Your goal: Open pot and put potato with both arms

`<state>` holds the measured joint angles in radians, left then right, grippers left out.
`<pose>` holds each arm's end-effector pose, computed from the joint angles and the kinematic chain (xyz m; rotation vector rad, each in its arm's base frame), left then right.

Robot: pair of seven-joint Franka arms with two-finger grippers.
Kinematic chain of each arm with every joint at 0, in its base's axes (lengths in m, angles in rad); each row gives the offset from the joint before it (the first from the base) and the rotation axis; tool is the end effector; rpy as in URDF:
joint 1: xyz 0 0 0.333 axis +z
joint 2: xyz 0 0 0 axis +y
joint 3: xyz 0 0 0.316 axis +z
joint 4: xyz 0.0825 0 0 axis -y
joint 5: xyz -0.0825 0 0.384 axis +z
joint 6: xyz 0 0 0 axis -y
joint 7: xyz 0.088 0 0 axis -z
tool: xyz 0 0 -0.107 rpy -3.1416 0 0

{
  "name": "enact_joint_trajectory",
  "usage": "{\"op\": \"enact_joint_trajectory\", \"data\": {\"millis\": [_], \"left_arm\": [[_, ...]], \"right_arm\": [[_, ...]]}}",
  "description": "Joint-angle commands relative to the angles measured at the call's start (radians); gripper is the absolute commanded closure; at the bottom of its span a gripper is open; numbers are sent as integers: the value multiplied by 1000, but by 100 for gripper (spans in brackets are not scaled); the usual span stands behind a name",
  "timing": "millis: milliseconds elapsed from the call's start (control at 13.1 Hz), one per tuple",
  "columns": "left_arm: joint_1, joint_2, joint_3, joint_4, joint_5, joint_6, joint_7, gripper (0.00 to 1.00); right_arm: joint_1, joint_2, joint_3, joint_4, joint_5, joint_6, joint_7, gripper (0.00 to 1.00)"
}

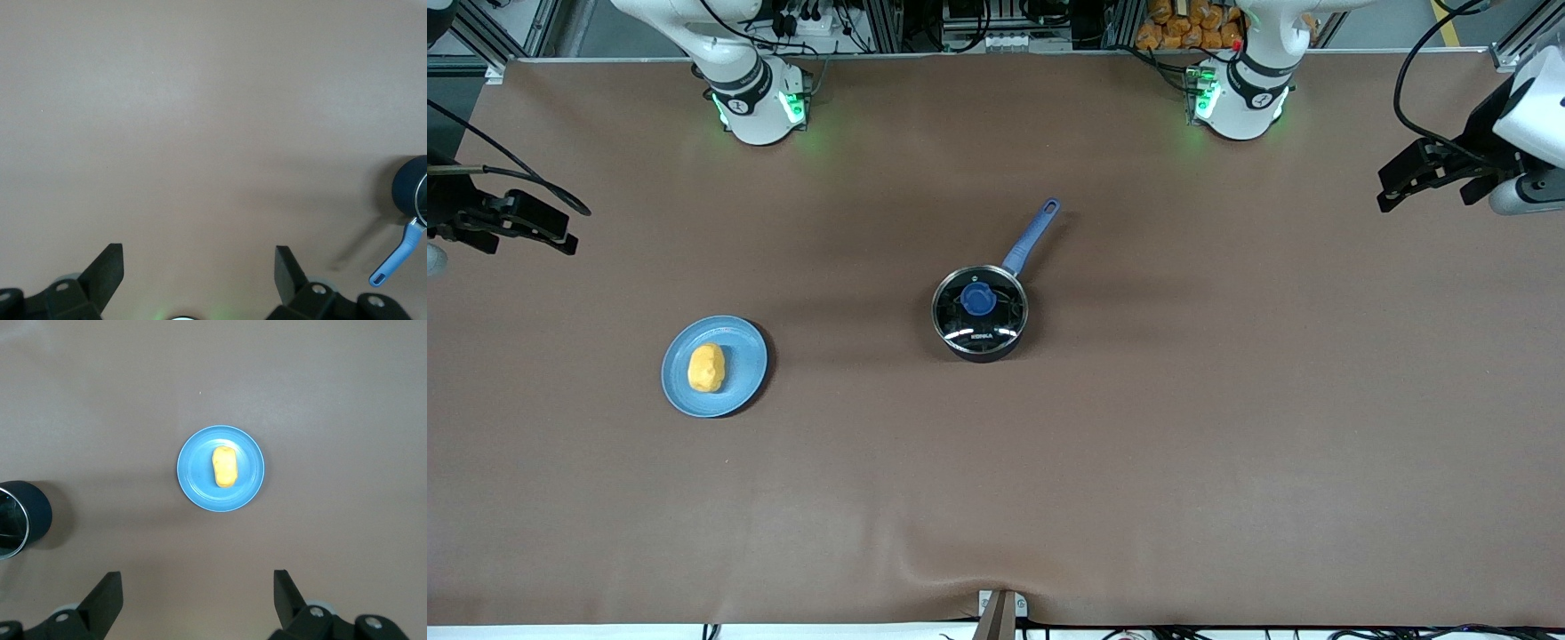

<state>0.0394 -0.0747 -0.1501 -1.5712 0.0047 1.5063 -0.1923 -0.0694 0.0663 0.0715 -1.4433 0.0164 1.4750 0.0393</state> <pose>0.5213 -0.0608 0.6585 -3.1246 -0.1286 -0.0176 0.5657 0.0015 0.6388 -3.1203 0.0562 0.0544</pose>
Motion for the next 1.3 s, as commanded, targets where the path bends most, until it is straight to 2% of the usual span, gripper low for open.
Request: {"op": "enact_joint_trajectory", "data": {"millis": [0, 1219], "left_arm": [[-4, 15, 4, 31, 3, -20, 4, 0], [36, 33, 6, 37, 1, -34, 4, 0]], "right_arm": [[2, 6, -1, 18, 7, -15, 16, 0], [3, -2, -1, 0, 5, -38, 4, 0]]}}
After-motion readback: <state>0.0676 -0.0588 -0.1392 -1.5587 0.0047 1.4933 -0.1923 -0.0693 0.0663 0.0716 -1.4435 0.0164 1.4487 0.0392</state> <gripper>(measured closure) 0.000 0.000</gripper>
